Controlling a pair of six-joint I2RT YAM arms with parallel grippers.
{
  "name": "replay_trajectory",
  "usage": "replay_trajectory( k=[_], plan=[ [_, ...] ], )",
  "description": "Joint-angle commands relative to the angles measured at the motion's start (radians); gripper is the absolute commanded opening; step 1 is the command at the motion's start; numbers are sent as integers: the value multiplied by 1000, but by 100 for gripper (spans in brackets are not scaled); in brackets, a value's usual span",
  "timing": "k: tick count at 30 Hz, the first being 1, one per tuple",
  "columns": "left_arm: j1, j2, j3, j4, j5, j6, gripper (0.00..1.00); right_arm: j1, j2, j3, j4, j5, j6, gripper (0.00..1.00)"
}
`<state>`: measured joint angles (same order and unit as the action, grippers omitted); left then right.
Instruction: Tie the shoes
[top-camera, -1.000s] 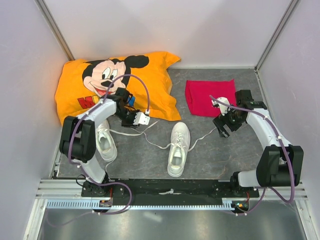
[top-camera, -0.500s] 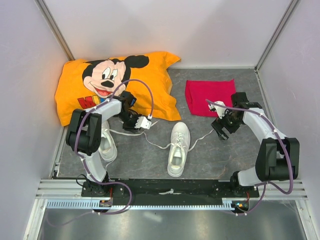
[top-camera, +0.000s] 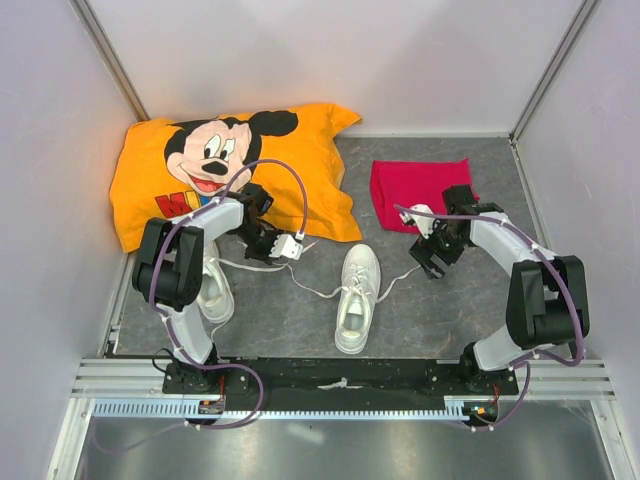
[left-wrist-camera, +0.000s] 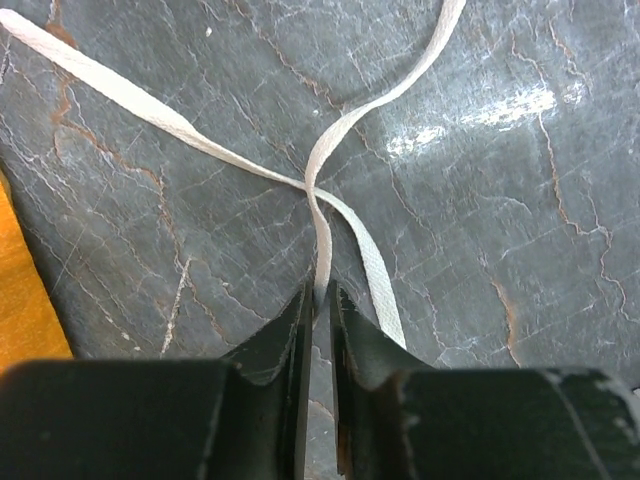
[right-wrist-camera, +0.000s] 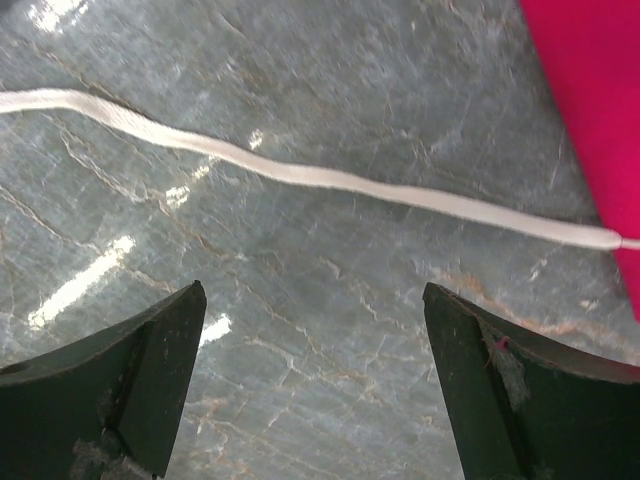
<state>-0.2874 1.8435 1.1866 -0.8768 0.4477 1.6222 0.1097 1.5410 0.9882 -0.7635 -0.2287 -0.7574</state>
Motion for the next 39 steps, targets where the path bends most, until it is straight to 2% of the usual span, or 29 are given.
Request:
replay_trajectory(
  k=[1, 12, 14, 17, 18, 20, 21, 22, 23, 30, 35, 38, 39],
  plan=[
    [-10, -7, -4, 45, 22, 18, 17, 33, 22, 20, 65, 2, -33, 98],
    [-13, -15, 5, 44, 48, 4, 17, 54, 165, 64, 121, 25, -100, 98],
    [-13, -27, 7, 44, 57, -2, 17, 54, 186, 69, 119, 29, -92, 94],
    [-12, -70, 8, 35, 86, -30, 10, 54, 183, 53, 109, 38, -83, 72],
    [-12, -88, 10, 29, 109, -39, 5, 54, 180, 44, 110, 45, -86, 55],
    [-13, -148, 19, 1, 140, -70, 2, 53, 173, 18, 109, 69, -85, 36],
    [-13, -171, 24, -11, 172, -79, 2, 53, 169, 10, 105, 75, -82, 14],
    [-13, -196, 31, -30, 187, -93, 2, 54, 160, 1, 104, 78, -66, 3],
    [-13, -226, 34, -39, 204, -126, 1, 54, 133, 0, 104, 80, -54, 0],
    [-13, -536, -4, -47, 292, -286, 2, 53, -109, 72, 81, -21, 72, 0],
    [-13, -788, -50, -45, 306, -407, 1, 64, -229, 228, 7, -233, 130, 0],
    [-13, -903, -73, -44, 295, -471, 2, 88, -277, 283, -28, -290, 133, 0],
    [-13, -935, -87, -44, 286, -479, 1, 96, -280, 286, -64, -281, 107, 6]
  ],
)
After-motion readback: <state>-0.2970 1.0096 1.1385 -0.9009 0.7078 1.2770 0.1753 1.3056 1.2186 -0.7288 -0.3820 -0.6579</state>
